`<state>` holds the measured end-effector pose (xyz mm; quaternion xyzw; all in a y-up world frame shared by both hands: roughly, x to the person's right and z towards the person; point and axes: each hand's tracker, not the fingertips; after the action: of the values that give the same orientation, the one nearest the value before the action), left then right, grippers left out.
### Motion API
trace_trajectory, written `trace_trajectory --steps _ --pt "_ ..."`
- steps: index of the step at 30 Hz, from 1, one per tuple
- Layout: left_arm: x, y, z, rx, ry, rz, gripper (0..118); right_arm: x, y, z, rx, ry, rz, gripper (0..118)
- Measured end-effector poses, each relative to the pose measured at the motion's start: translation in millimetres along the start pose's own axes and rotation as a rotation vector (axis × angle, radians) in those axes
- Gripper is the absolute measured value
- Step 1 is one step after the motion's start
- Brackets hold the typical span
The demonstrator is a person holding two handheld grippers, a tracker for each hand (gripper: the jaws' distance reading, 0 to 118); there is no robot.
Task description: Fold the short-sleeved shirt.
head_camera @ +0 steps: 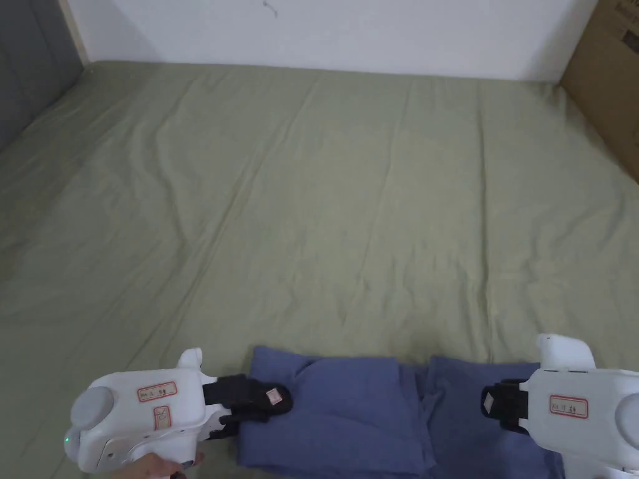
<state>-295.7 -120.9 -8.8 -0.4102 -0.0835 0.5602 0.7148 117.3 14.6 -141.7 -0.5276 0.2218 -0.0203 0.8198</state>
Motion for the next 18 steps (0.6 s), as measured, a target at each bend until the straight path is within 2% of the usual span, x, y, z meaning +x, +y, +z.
trace_trajectory --steps 1,3,5,10,18 --pt "-7 1 -2 -0.016 0.018 0.010 6 -1 1 -1 -0.006 -0.001 0.008 0" --pt "-10 -1 4 -0.029 -0.060 0.021 6 -4 2 -3 -0.013 -0.011 0.027 0" --pt "-10 0 12 -0.025 -0.078 0.021 6 -2 5 -5 -0.014 -0.013 0.031 0" --pt "-31 34 54 0.023 -0.044 -0.005 6 -1 11 -10 -0.010 0.000 0.027 0" --pt "-28 77 148 0.146 0.141 -0.047 6 2 9 -14 -0.014 0.011 0.018 0"
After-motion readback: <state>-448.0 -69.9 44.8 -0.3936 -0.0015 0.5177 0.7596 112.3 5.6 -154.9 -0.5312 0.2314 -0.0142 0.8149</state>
